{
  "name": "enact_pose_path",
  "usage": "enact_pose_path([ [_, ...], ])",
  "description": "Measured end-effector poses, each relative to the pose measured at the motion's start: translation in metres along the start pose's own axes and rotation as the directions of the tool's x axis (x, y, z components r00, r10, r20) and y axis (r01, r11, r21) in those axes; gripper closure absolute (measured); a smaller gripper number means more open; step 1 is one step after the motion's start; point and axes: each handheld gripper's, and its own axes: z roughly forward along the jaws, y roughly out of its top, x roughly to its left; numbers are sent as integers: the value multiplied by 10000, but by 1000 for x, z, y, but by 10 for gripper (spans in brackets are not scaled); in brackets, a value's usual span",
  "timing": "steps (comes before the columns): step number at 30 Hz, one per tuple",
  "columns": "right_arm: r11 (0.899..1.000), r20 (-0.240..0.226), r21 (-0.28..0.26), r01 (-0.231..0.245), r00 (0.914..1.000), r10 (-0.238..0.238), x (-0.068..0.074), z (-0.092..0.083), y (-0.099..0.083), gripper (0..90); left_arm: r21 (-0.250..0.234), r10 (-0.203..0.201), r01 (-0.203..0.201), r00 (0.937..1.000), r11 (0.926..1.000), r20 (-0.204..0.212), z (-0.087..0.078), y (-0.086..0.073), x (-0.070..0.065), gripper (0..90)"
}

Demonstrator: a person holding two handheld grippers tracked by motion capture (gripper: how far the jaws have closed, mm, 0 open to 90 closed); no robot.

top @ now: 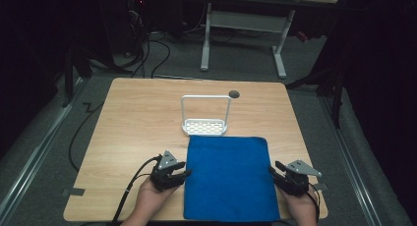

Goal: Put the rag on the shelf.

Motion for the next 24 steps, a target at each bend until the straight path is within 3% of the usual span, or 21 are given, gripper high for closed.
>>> enact_pose_path([
  [1, 10000, 0, 0, 0, 10000, 0, 0, 0, 0, 728, 0, 0, 0, 10000, 10000, 0, 0, 0, 0, 695],
  [2, 10000, -85, 20, 42, 10000, -42, 0, 0, 0, 787, 90, 96, -97, 9999, 9999, 128, 2, 1, -3, 695],
  [4, 9991, -317, 365, 219, 9993, -208, 5, 3, 2, 900, 402, 425, -435, 9987, 9982, 264, 8, 2, -11, 792],
  [8, 9965, -459, 718, 432, 9981, -399, 9, 9, 2, 900, 719, 647, -661, 9977, 9952, 216, 14, 1, -14, 846],
  [13, 9861, -604, 1487, 745, 9960, -661, 17, 18, -1, 900, 913, 791, -804, 9967, 9926, 176, 14, 0, -13, 872],
  [19, 9826, -1136, 1480, 1125, 9889, -961, 32, 21, 2, 900, 1261, 520, -539, 9985, 9906, 178, -7, -10, 2, 886],
  [24, 9714, -1840, 1450, 1880, 9698, -1602, 59, 25, 6, 900, 1252, 110, -114, 9999, 9921, 41, -34, -28, 13, 885],
])
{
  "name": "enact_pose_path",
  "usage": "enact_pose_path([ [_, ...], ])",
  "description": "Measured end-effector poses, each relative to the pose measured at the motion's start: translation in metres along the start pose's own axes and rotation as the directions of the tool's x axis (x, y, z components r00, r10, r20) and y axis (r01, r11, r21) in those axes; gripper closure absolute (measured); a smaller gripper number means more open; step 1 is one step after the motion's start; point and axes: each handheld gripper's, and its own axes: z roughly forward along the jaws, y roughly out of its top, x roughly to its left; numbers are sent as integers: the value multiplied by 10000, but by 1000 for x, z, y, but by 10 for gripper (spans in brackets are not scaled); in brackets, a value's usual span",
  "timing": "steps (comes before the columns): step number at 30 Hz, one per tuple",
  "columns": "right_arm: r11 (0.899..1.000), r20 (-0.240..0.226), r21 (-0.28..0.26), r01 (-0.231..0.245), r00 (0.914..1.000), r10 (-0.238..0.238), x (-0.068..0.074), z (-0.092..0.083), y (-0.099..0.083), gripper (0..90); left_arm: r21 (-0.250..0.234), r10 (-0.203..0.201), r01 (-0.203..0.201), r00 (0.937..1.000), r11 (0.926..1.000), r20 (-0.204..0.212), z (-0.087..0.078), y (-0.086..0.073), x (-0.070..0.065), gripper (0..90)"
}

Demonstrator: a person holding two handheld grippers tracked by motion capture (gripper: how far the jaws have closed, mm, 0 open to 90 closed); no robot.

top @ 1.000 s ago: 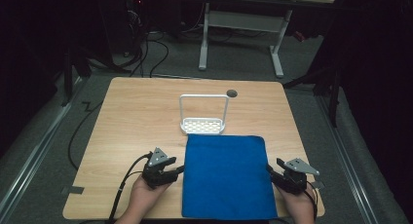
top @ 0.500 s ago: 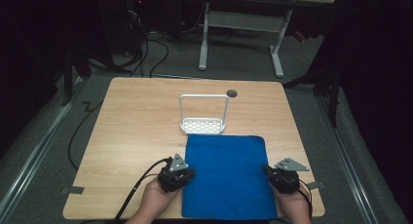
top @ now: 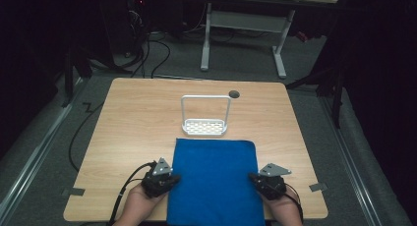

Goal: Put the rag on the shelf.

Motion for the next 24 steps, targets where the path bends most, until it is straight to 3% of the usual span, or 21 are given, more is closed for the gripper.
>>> enact_pose_path([
  [2, 9997, -137, 25, 234, 9996, -233, 7, 2, 3, 900, 7, -81, 81, 10000, 10000, -8, -5, -4, 1, 884],
  [3, 9984, -397, 37, 564, 9976, -562, 18, 5, 6, 900, 4, -153, 153, 9999, 9999, -48, -10, -9, 2, 884],
  [6, 9963, -503, 32, 858, 9951, -855, 25, 6, 8, 900, 3, -503, 503, 9987, 9987, -8, -18, -17, 2, 877],
  [9, 9968, -599, -11, 797, 9950, -796, 24, 7, 8, 900, 55, -427, 427, 9991, 9991, -37, -18, -16, 0, 850],
  [12, 9983, -777, -194, 557, 9953, -571, 20, 5, 6, 868, -299, -552, 553, 9985, 9980, 33, -17, -15, 1, 820],
  [14, 9982, -675, -559, 229, 9974, -266, 13, -1, 5, 842, -876, -925, 907, 9956, 9920, -157, -18, -14, 8, 793],
  [15, 9982, -675, -559, 229, 9974, -266, 13, -1, 5, 842, -876, -925, 907, 9956, 9920, -157, -18, -14, 8, 774],
  [16, 9976, -549, -691, 50, 9985, -88, 9, -3, 4, 810, -1253, -1269, 1205, 9909, 9848, -444, -20, -12, 19, 742],
  [17, 9976, -549, -691, 50, 9985, -88, 9, -3, 4, 810, -1253, -1269, 1205, 9909, 9848, -444, -20, -12, 19, 729],
  [19, 9967, -262, -816, -47, 9997, 25, 4, -5, 1, 758, -1504, -1687, 1551, 9823, 9764, -819, -18, -7, 35, 684],
  [20, 9964, -183, -848, -78, 9998, 62, 2, -5, 1, 740, -1504, -1687, 1551, 9823, 9764, -819, -18, -7, 35, 667],
  [22, 9951, -6, -975, -159, 9999, 159, 0, -6, 0, 698, -1610, -1979, 1790, 9740, 9706, -1099, -11, 2, 49, 630],
  [24, 9939, 107, -1067, -261, 9996, 274, -2, -7, 0, 681, -1598, -1985, 1768, 9713, 9712, -1313, -5, 7, 55, 589],
])
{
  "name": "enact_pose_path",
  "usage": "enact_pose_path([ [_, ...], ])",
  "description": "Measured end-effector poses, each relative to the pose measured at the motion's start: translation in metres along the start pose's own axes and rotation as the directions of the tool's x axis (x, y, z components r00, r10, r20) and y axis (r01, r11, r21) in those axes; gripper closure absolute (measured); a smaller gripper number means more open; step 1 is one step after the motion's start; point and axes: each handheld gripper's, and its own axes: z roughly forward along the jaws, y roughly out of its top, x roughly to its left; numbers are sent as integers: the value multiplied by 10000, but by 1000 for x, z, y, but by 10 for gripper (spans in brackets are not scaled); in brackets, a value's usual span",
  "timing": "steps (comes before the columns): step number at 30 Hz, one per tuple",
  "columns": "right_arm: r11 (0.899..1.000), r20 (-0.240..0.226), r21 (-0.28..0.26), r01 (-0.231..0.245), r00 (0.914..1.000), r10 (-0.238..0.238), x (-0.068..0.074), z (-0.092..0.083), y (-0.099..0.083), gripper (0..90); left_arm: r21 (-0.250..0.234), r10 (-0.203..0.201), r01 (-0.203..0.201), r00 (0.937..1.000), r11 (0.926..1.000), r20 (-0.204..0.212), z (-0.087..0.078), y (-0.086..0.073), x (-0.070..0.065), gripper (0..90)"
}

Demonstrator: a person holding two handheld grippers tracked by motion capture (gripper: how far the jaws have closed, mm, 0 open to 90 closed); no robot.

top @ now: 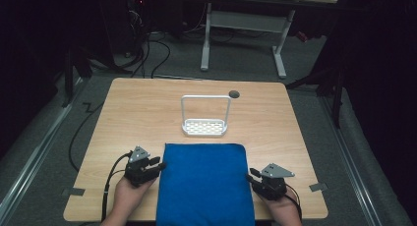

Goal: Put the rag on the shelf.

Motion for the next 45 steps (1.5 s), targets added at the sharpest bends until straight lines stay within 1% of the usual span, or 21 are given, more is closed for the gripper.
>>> enact_pose_path([
  [4, 9999, 67, -99, 53, 10000, -52, -1, -1, -1, 685, -59, -71, 68, 9989, 10000, -457, 20, 15, 9, 551],
  [12, 10000, 151, -73, -29, 9999, 30, 0, -2, -1, 706, 112, -356, 363, 9976, 9993, -597, 42, 32, 19, 545],
  [16, 9999, 188, -81, -99, 9998, 100, -1, -2, -1, 718, 155, -363, 373, 9977, 9992, -579, 49, 32, 18, 559],
  [18, 9997, 172, -132, -194, 9997, 196, -1, -2, 0, 721, 181, -263, 276, 9975, 9995, -660, 50, 32, 17, 618],
  [20, 9988, 132, -256, -412, 9991, 415, -2, -1, 2, 694, 223, -280, 292, 9981, 9993, -540, 50, 32, 18, 687],
  [21, 9976, 141, -269, -642, 9978, 646, -5, 2, 8, 667, 265, -389, 397, 9988, 9989, -303, 50, 32, 19, 761],
  [22, 9971, 188, -216, -728, 9971, 732, -6, 4, 11, 652, 271, -426, 433, 9987, 9987, -281, 51, 32, 19, 791],
  [23, 9971, 188, -216, -728, 9971, 732, -6, 4, 11, 652, 271, -426, 433, 9987, 9987, -281, 51, 32, 19, 819],
  [24, 9980, 307, -57, -633, 9975, 635, -9, 11, 19, 604, 322, -401, 409, 9989, 9986, -243, 51, 32, 19, 844],
  [26, 9980, 409, -88, -625, 9972, 628, -12, 16, 24, 586, 323, -420, 428, 9988, 9986, -244, 51, 32, 19, 864],
  [27, 9967, 620, -54, -805, 9948, 806, -18, 28, 34, 553, 340, -413, 420, 9989, 9985, -225, 51, 32, 19, 870],
  [30, 9955, 902, 159, -935, 9917, 917, -26, 51, 47, 547, 403, -296, 303, 9994, 9987, -185, 50, 32, 19, 873],
  [32, 9959, 1008, 232, -876, 9913, 849, -29, 58, 50, 550, 391, -312, 319, 9994, 9987, -176, 50, 32, 19, 873],
  [33, 9948, 1059, 347, -953, 9902, 912, -32, 69, 57, 568, 388, -345, 350, 9993, 9986, -145, 49, 31, 19, 874],
  [36, 9912, 1275, 666, -1140, 9863, 1048, -35, 79, 62, 639, 400, -319, 325, 9994, 9987, -160, 49, 31, 19, 874],
  [37, 9912, 1275, 666, -1140, 9863, 1048, -35, 79, 62, 639, 400, -319, 325, 9994, 9987, -160, 49, 31, 19, 874],
  [40, 9930, 1263, 607, -1018, 9876, 935, -33, 81, 61, 771, 228, -205, 207, 9997, 9995, -90, 47, 30, 18, 877],
  [41, 9930, 1263, 607, -1018, 9876, 935, -33, 81, 61, 771, 228, -205, 207, 9997, 9995, -90, 47, 30, 18, 878],
  [42, 9945, 1108, 422, -954, 9897, 903, -32, 80, 58, 863, 64, -249, 249, 9997, 9997, -12, 45, 29, 18, 879],
  [43, 9945, 1108, 422, -954, 9897, 903, -32, 80, 58, 863, 64, -249, 249, 9997, 9997, -12, 45, 29, 18, 879],
  [45, 9963, 1046, 229, -833, 9913, 805, -29, 77, 56, 882, -311, -239, 240, 9997, 9992, 47, 41, 27, 18, 879],
])
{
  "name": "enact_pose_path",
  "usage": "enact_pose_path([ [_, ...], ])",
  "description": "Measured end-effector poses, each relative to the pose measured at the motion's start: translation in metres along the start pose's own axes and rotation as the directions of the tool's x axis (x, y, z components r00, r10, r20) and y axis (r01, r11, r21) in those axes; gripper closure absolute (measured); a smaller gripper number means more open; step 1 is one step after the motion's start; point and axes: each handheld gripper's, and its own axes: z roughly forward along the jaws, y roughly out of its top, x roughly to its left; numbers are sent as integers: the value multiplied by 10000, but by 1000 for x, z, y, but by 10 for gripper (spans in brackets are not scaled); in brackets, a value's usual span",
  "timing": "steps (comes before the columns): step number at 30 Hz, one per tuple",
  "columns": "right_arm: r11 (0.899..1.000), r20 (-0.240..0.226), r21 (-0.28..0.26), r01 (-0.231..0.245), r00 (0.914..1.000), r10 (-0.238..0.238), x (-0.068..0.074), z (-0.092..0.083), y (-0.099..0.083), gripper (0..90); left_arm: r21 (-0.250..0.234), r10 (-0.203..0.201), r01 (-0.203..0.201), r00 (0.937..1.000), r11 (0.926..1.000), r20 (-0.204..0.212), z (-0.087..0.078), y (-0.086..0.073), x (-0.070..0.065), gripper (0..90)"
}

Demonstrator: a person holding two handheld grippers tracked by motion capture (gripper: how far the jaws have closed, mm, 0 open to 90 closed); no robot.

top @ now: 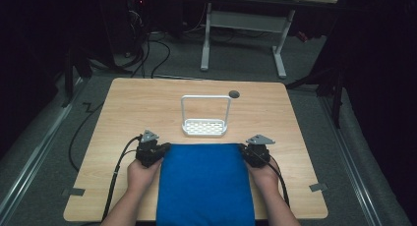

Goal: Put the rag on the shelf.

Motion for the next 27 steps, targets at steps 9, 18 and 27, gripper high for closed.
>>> enact_pose_path([
  [9, 9940, -77, -1068, -240, 9997, 233, 3, -21, -4, 883, -886, 638, -649, 9978, 9940, -154, -12, -5, -11, 882],
  [18, 9705, -116, -2409, -73, 9999, 47, 15, -48, 6, 884, -2644, 534, -582, 9982, 9627, -256, -46, 2, -19, 882],
  [27, 9261, -75, -3767, 187, 9997, -232, 27, -80, 18, 883, -3793, 1051, -1130, 9936, 9183, -417, -73, 16, -37, 883],
])
